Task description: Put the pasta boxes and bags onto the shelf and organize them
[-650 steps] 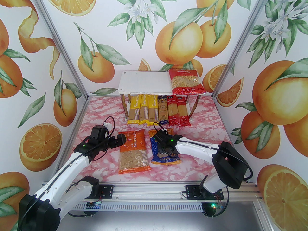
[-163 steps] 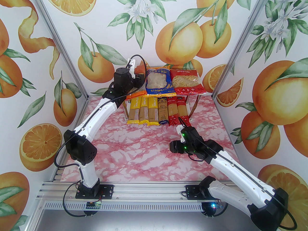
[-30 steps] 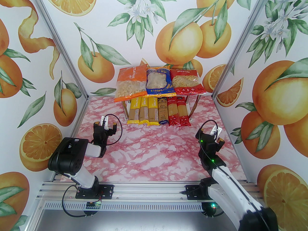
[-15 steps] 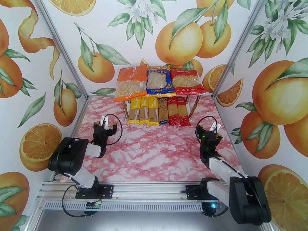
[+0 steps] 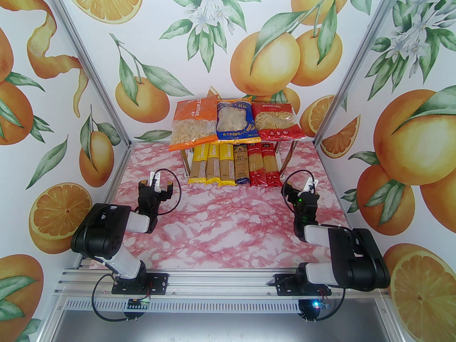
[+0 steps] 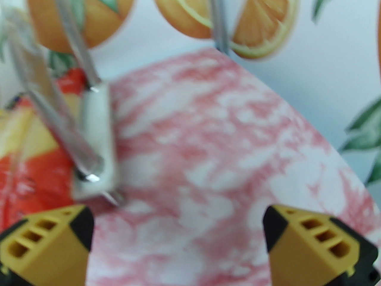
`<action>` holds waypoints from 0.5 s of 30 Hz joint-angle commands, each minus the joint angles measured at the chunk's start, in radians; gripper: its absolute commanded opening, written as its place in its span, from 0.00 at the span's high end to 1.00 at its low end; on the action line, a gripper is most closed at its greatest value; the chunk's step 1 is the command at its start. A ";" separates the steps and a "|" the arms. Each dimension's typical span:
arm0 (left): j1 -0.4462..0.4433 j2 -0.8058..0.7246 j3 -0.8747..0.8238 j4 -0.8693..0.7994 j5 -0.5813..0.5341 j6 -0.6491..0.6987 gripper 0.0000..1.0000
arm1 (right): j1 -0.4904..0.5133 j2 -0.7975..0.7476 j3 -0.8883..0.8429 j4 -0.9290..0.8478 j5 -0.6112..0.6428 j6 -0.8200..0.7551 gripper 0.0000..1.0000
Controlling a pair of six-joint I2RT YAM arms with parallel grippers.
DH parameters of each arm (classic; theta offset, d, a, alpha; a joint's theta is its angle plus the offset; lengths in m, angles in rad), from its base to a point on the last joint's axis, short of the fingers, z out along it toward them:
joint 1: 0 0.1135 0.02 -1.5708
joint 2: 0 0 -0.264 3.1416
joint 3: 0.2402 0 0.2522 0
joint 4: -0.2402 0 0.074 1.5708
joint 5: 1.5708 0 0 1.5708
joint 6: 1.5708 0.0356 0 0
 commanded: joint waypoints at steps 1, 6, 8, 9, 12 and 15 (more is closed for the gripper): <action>0.008 -0.001 0.025 0.009 0.009 -0.007 0.00 | 0.007 0.024 0.021 0.075 -0.110 -0.053 0.00; 0.008 -0.001 0.027 0.006 0.010 -0.009 0.00 | 0.080 0.157 0.038 0.200 -0.046 -0.119 0.00; 0.010 -0.001 0.027 0.006 0.010 -0.009 0.00 | 0.095 0.099 0.065 0.033 0.022 -0.119 0.00; 0.010 -0.001 0.027 0.006 0.010 -0.009 0.00 | 0.097 0.128 0.056 0.094 0.051 -0.110 0.00; 0.009 -0.001 0.028 0.003 0.009 -0.010 0.00 | 0.140 0.121 0.080 0.038 0.160 -0.123 0.00; 0.013 -0.001 0.031 -0.003 0.006 -0.017 0.00 | 0.145 0.126 0.073 0.065 0.194 -0.122 0.00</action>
